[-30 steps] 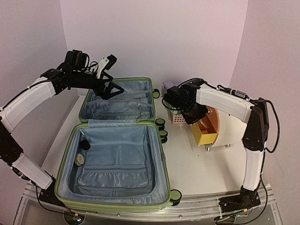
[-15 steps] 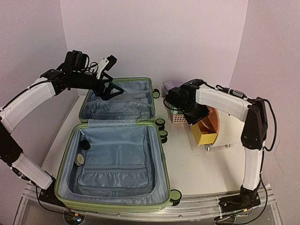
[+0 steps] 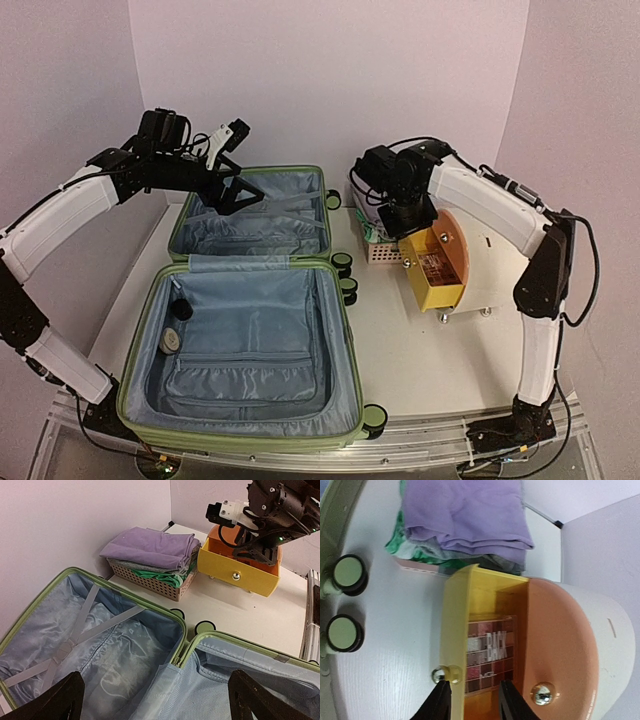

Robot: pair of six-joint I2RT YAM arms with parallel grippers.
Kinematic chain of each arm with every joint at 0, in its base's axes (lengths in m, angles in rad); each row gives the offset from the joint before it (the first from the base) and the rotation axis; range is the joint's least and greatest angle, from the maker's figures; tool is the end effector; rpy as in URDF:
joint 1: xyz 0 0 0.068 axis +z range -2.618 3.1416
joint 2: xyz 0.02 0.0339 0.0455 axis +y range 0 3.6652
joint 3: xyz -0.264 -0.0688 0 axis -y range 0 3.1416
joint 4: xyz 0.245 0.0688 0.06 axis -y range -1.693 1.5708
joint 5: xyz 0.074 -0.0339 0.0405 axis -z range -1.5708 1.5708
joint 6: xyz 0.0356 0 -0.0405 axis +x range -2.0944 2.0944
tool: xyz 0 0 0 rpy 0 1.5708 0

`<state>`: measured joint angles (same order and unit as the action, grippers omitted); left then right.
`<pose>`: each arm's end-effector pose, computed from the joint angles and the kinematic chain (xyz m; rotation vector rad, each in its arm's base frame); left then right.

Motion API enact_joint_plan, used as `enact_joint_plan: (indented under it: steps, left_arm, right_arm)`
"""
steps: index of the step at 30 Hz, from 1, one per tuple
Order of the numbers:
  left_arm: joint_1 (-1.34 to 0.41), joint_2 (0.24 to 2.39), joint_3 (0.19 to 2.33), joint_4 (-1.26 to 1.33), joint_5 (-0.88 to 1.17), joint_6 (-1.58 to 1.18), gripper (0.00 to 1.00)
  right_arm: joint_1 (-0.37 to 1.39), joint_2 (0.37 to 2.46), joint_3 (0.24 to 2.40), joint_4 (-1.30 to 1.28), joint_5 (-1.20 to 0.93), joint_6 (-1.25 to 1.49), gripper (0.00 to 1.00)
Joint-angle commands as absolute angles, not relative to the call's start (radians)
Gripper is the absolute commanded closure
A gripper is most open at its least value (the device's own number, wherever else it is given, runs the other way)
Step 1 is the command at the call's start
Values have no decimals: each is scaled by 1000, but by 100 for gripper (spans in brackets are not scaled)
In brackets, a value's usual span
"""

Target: Open, take out, and arrange the luggage

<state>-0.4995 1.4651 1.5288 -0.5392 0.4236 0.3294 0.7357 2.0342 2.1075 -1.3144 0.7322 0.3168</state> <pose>0.2805 -0.1697 0.4028 1.0589 1.7472 -0.5389 0.3203 0.2578 0.3324 -0.3541 2.4121 -0.6033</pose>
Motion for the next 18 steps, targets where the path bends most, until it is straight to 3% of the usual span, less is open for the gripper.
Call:
enact_joint_plan:
  steps: [1, 6, 11, 18]
  left_arm:
    - [-500, 1431, 1513, -502, 428, 339, 0]
    - [-500, 1428, 1504, -504, 431, 338, 0]
    - [-500, 1430, 1503, -505, 432, 339, 0]
    - [-500, 1428, 1505, -512, 431, 340, 0]
  right_arm:
    - [741, 1991, 2061, -1184, 456, 282, 70]
    - [749, 1934, 1817, -996, 384, 264, 71]
    - [749, 1990, 1780, -1012, 439, 246, 72]
    - [732, 2007, 1752, -1128, 708, 348, 71]
